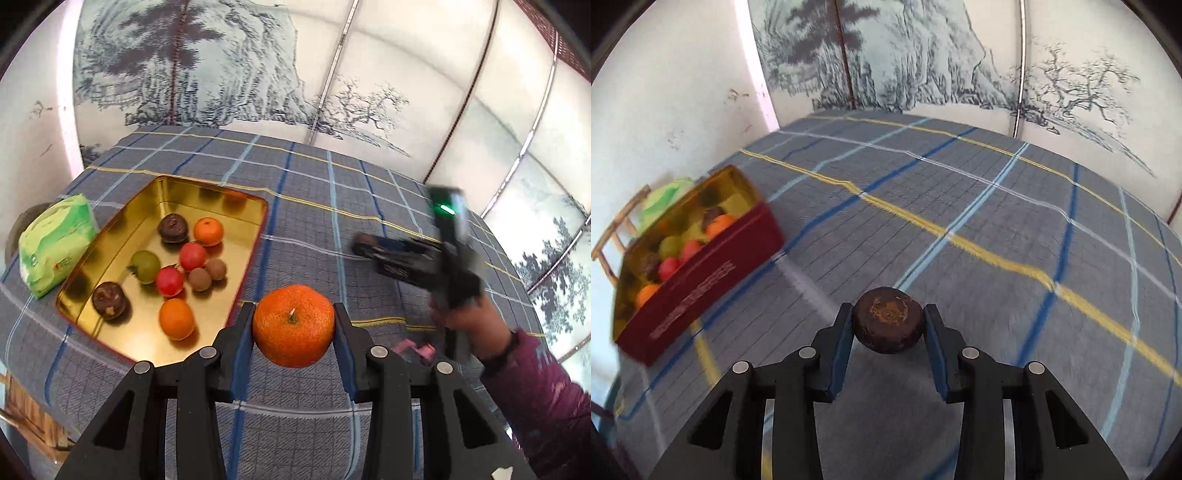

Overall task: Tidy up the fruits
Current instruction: 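Carry the tangerine over the tin with the left tool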

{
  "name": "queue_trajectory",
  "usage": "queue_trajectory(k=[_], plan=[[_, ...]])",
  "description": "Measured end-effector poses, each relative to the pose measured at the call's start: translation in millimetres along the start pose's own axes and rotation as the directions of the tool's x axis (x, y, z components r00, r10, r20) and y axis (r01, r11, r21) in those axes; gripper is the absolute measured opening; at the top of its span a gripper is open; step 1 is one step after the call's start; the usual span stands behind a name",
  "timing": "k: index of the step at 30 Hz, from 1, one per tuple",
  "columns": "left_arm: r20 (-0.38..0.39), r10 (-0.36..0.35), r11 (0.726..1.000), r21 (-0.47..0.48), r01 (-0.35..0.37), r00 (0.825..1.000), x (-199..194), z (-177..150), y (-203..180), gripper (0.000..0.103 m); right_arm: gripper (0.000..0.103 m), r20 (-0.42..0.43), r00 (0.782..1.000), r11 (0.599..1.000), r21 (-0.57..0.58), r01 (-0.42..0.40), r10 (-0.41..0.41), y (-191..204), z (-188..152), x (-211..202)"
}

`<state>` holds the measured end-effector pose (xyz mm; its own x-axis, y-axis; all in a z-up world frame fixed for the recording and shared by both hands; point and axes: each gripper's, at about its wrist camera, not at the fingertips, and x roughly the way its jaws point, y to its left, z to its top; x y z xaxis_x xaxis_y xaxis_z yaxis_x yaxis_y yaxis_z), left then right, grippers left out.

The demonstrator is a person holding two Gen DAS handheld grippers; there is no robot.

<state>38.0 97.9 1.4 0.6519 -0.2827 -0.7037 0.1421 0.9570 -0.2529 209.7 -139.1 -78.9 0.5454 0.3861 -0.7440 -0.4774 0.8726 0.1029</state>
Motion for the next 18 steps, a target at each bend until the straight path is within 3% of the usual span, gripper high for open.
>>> queue_trajectory(k=[5,10,18], plan=[[0.011,0.029,0.999,-0.028,-0.029,1.0,-10,-9,13,0.036,0.039,0.038,0.997,0.995,0.071,0.069,-0.072,-8,-42,-42],[0.023,0.06,0.997,-0.05,-0.059,0.998,-18,-19,25,0.036,0.039,0.003,0.989,0.978,0.148,0.148,-0.15,-29,-68,-52],[0.05,0.124,0.991,-0.048,-0.122,0.991,-31,-29,48,0.036,0.039,-0.028,0.983,0.966,0.183,0.185,-0.183,-36,-72,-50]])
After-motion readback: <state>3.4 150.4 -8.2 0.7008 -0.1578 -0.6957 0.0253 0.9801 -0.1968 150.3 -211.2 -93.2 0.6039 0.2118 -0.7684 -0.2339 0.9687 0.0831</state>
